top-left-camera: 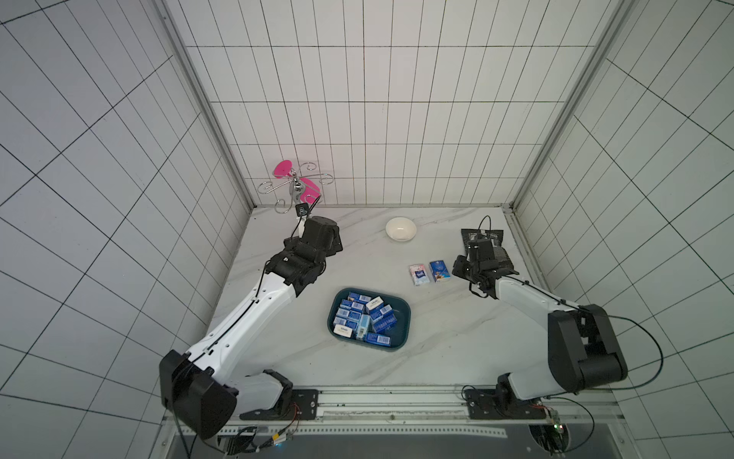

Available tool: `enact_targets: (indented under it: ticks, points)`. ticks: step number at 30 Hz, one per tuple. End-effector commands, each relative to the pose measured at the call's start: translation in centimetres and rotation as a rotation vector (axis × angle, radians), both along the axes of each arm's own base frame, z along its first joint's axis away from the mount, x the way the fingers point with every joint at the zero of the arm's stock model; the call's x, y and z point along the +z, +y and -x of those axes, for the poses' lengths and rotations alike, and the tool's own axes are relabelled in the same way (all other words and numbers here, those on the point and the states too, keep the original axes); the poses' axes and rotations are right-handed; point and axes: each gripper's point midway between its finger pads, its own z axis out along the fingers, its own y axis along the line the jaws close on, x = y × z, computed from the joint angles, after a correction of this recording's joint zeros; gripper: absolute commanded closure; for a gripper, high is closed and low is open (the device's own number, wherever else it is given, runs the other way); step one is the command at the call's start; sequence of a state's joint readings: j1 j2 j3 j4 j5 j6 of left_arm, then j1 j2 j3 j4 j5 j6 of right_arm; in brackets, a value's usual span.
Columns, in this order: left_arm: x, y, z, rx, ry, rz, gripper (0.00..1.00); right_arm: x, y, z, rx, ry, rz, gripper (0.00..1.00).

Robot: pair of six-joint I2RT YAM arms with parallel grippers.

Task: Take the pocket tissues out of the storage box
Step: Move the pocket tissues to the center of the board.

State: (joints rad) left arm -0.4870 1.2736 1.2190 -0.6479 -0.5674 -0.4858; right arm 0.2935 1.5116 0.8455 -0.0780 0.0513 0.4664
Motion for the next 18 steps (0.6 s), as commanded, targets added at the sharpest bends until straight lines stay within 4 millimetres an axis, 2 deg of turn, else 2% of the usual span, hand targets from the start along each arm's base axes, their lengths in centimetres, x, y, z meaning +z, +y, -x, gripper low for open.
enact_targets:
  ticks: [1, 7, 14, 18]
  points:
    - [1.6, -0.1, 0.4, -0.013, -0.039, 0.011, 0.01, -1.2, 0.1, 0.0, 0.052, 0.092, 0.008, 0.71]
    - [2.0, -0.4, 0.3, -0.018, -0.046, 0.014, 0.01, -3.4, 1.2, -1.1, 0.127, 0.174, 0.000, 0.85]
    - [1.8, -0.4, 0.3, -0.016, -0.041, 0.000, 0.01, -4.3, 1.1, -2.0, 0.130, 0.177, 0.025, 0.88]
    - [1.8, -0.4, 0.2, -0.018, -0.040, 0.000, 0.01, -4.3, 1.8, -2.8, 0.187, 0.165, 0.027, 0.86]
